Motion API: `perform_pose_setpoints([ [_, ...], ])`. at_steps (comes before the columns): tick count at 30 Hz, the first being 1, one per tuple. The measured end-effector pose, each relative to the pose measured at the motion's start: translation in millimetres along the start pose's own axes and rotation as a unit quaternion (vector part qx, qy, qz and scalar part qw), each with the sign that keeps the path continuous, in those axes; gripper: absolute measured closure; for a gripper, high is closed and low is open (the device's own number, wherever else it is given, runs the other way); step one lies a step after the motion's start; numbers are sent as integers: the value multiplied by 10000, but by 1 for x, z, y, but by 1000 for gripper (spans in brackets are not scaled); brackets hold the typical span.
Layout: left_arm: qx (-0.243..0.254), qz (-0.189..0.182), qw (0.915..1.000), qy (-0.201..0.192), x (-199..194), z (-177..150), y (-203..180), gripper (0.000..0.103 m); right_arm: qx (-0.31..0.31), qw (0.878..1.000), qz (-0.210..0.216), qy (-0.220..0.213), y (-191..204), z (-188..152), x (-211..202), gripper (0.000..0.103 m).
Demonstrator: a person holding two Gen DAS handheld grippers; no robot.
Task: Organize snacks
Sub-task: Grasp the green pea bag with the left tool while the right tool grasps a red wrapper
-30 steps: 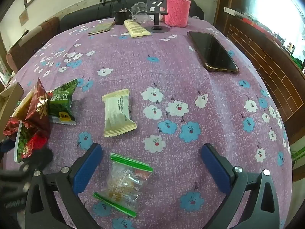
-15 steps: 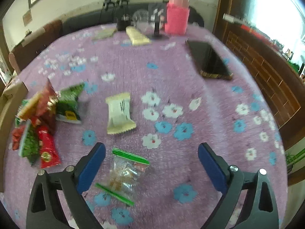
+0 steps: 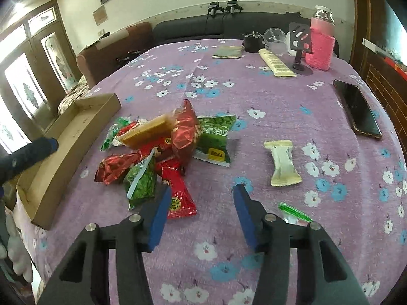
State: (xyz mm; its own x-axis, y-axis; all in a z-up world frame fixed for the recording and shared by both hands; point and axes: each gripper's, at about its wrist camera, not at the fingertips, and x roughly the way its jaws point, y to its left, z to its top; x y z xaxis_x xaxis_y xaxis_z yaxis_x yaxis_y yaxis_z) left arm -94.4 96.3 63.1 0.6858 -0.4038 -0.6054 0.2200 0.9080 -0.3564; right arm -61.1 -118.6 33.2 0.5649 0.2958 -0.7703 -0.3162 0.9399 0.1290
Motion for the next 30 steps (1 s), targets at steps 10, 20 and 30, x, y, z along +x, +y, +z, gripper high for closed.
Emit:
perform_pose_setpoints([
  [10, 537, -118, 9981, 263, 7, -5, -19, 36, -367, 9990, 52, 233, 24, 2, 32, 79],
  [20, 1786, -149, 9809, 754, 56, -4, -61, 36, 334, 9988, 206, 303, -12, -12, 7, 85],
  [30, 2215, 110, 9679, 1186, 93, -11, -66, 72, 707, 9962, 430, 258, -31, -23, -7, 85],
])
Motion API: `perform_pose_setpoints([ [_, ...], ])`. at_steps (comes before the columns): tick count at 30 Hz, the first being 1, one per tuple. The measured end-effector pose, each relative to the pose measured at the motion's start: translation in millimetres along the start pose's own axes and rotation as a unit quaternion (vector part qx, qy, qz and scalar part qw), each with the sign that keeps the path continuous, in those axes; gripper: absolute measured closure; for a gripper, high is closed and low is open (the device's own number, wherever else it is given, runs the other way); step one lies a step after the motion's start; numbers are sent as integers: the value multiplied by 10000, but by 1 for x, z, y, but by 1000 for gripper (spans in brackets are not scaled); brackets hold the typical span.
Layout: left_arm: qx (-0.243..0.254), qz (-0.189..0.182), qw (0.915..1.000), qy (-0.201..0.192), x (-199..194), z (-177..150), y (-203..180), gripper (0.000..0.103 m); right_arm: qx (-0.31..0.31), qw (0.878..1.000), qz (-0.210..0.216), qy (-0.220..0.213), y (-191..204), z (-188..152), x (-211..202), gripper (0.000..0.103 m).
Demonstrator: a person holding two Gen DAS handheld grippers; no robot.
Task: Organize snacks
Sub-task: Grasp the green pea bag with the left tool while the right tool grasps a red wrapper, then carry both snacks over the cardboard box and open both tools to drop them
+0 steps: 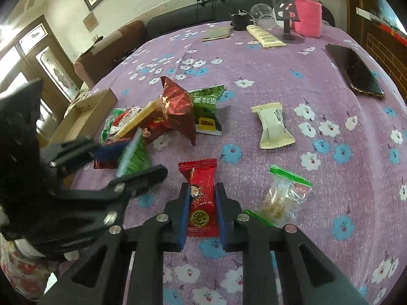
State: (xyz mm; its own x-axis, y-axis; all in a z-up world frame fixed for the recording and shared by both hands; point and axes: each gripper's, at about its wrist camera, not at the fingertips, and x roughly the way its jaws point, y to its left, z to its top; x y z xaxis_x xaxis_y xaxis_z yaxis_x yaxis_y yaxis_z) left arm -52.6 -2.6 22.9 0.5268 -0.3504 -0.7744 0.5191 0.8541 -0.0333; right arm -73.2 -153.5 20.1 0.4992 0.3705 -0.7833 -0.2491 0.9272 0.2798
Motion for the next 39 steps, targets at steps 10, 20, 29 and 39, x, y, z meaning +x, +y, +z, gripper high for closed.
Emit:
perform_pose_setpoints([
  [10, -940, -340, 9919, -783, -69, -17, 23, 72, -151, 9991, 228, -318, 26, 0, -32, 85],
  [20, -2139, 920, 9663, -1095, -153, -82, 112, 71, -812, 9917, 948, -320, 123, 14, -35, 85],
  [29, -2971, 2103, 9292, -639, -173, -153, 189, 70, -1496, 9756, 1589, 240, 247, 13, 30, 84],
  [39, -3299, 2205, 9163, -549, -174, -179, 219, 68, -1814, 9669, 1607, 794, 311, -6, 91, 84],
])
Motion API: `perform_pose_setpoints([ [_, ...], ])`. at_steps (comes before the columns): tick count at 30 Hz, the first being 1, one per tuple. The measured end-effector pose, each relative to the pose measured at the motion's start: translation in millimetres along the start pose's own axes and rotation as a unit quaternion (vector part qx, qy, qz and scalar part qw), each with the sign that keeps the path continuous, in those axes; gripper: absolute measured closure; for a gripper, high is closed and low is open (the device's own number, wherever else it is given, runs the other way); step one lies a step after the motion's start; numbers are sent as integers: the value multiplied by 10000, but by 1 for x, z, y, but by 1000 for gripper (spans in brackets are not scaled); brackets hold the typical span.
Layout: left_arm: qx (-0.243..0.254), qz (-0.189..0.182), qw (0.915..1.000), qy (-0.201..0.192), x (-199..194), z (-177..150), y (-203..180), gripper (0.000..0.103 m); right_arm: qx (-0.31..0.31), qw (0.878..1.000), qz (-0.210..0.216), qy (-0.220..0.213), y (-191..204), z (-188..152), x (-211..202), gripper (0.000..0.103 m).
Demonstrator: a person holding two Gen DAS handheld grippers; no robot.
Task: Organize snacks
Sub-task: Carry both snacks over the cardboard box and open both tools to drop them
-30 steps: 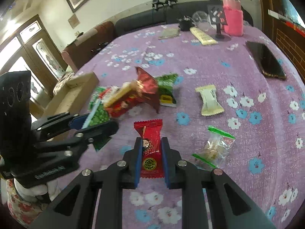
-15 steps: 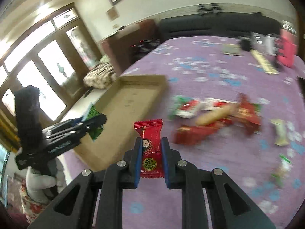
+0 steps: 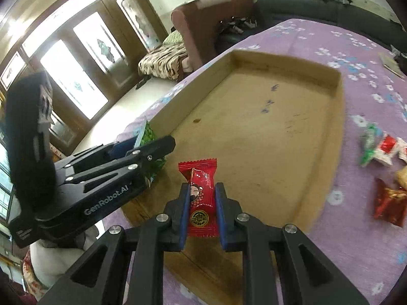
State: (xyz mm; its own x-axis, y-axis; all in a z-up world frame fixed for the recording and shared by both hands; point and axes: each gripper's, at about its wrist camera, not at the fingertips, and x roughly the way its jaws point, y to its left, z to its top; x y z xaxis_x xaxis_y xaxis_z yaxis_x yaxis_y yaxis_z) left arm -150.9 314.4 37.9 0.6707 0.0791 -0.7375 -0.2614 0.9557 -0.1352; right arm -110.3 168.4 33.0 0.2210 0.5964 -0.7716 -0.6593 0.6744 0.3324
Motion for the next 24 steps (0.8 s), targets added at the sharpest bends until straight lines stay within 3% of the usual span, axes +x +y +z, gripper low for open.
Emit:
perform_pose_setpoints([
  [2, -95, -19, 10000, -22, -2, 0, 5, 67, -32, 10000, 4, 40, 5, -1, 4, 84],
  [6, -262, -75, 9995, -132, -12, 2, 8, 43, -79, 10000, -21, -16, 7, -4, -3, 83],
  [12, -378, -305, 9977, -463, -39, 9, -3, 34, -70, 9984, -123, -541, -5, -8, -51, 75],
  [15, -259, -564, 9960, -636, -53, 14, -21, 27, 171, 9961, -282, -816, -33, -14, -83, 73],
  [18, -30, -904, 9937, -655, -59, 14, -44, 26, 469, 9909, -628, -1090, -76, -22, -120, 73],
  [24, 614, -1840, 9809, -172, -40, 10, -113, 26, 1191, 9670, -1690, -1487, -176, -43, -186, 69],
])
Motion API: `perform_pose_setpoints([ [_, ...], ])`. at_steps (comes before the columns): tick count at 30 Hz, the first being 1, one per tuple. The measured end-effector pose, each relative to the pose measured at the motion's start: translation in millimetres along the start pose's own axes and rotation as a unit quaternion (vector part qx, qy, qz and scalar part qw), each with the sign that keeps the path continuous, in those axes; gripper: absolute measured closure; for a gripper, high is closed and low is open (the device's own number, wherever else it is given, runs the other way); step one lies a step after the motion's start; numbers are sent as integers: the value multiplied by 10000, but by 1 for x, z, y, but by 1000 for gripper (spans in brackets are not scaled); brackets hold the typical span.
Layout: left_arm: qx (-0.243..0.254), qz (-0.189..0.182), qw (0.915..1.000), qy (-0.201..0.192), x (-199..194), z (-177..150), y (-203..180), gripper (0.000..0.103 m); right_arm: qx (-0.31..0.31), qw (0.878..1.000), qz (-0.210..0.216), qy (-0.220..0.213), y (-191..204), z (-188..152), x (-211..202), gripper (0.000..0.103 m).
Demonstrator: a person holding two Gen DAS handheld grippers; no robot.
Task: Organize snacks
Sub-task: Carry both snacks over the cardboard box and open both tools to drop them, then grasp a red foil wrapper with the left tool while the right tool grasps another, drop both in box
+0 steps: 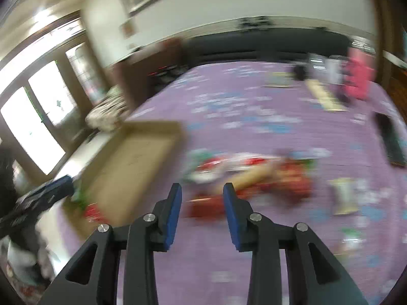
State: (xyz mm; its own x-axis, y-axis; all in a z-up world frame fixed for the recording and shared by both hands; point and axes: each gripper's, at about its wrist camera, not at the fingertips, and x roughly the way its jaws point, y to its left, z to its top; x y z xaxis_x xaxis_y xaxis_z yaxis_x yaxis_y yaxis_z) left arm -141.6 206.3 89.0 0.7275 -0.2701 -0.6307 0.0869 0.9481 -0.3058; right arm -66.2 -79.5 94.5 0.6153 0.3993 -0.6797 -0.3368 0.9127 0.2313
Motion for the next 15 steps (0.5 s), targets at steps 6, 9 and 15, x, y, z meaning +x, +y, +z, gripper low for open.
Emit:
perform_pose_setpoints([
  [6, 636, -354, 9959, 536, 55, 2, -59, 26, 240, 9991, -362, -11, -58, 5, 8, 62],
  [9, 1024, -347, 9911, 780, 83, 5, -80, 26, 264, 9992, -296, 88, -66, 7, 21, 62],
  [15, 1767, -214, 9782, 1067, 128, 9, -108, 26, 91, 9992, -255, 294, -66, 13, 45, 62],
])
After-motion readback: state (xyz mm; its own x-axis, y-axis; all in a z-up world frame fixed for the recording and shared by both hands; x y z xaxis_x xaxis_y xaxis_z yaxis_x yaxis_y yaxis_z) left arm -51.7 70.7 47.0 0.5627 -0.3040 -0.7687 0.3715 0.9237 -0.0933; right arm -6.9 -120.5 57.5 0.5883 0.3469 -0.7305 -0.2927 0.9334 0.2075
